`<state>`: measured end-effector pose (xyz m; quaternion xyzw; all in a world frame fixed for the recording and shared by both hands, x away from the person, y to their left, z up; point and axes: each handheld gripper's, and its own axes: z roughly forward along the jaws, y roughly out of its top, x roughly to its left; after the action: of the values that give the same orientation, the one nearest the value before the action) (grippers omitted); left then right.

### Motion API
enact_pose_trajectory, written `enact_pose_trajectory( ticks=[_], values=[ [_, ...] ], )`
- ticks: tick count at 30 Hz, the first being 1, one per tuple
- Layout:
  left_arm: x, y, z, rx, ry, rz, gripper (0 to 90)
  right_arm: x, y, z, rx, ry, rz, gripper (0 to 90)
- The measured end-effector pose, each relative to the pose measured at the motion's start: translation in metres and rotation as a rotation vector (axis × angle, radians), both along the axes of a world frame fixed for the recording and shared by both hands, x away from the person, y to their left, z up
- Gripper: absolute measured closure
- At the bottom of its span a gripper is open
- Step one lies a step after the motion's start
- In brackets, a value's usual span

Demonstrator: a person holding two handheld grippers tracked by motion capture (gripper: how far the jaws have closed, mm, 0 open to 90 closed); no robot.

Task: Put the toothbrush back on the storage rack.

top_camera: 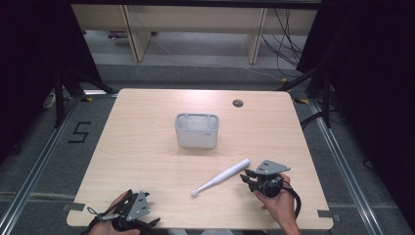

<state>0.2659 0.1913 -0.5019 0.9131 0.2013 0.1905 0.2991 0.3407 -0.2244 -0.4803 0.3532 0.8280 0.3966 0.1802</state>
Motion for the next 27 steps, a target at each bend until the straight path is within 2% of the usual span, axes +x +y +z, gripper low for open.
enact_pose_trajectory(
  ticks=[1,2,4,9,11,12,13,15,16,19,23,24,27],
  values=[
    [0.000,0.000,0.000,0.000,0.000,0.000,15.3,0.000,0.000,0.000,0.000,0.000,0.000,76.5],
    [0.000,0.000,0.000,0.003,0.004,-0.001,15.3,0.003,-0.001,0.002,0.006,-0.019,0.008,81.1],
    [0.001,0.001,0.000,0.006,0.006,-0.001,15.3,0.006,-0.001,0.002,0.013,-0.034,0.005,84.1],
    [0.001,0.000,0.000,0.006,0.005,-0.002,15.3,0.017,0.001,0.000,0.020,-0.029,-0.007,88.5],
    [0.001,0.001,0.000,0.006,0.004,-0.001,15.3,0.020,0.001,0.000,0.021,-0.026,-0.006,89.0],
    [0.001,0.001,0.002,0.013,0.032,-0.015,15.3,0.024,0.003,-0.001,0.024,-0.022,-0.024,89.7],
    [0.001,0.001,0.001,0.018,0.000,0.002,15.3,0.027,0.003,-0.001,0.011,-0.023,-0.019,89.9],
    [0.001,0.001,0.001,0.009,0.009,-0.004,15.3,0.030,0.004,-0.002,0.012,-0.027,-0.023,90.0],
    [0.001,0.001,0.001,0.001,0.003,-0.001,15.3,0.036,0.005,-0.002,-0.004,-0.034,-0.019,90.0],
    [0.001,0.001,0.001,0.000,0.003,-0.001,15.3,0.042,0.008,-0.003,-0.008,-0.022,-0.028,90.0],
    [0.001,0.001,0.001,0.000,0.001,-0.001,15.3,0.050,0.010,-0.003,-0.012,-0.034,-0.023,90.0],
    [0.001,0.001,0.001,-0.001,0.001,-0.001,15.3,0.051,0.011,-0.004,-0.005,-0.018,-0.035,90.0],
    [0.001,0.001,0.001,0.003,0.001,-0.002,15.3,0.056,0.011,-0.005,-0.011,-0.013,-0.035,90.0]
  ],
)
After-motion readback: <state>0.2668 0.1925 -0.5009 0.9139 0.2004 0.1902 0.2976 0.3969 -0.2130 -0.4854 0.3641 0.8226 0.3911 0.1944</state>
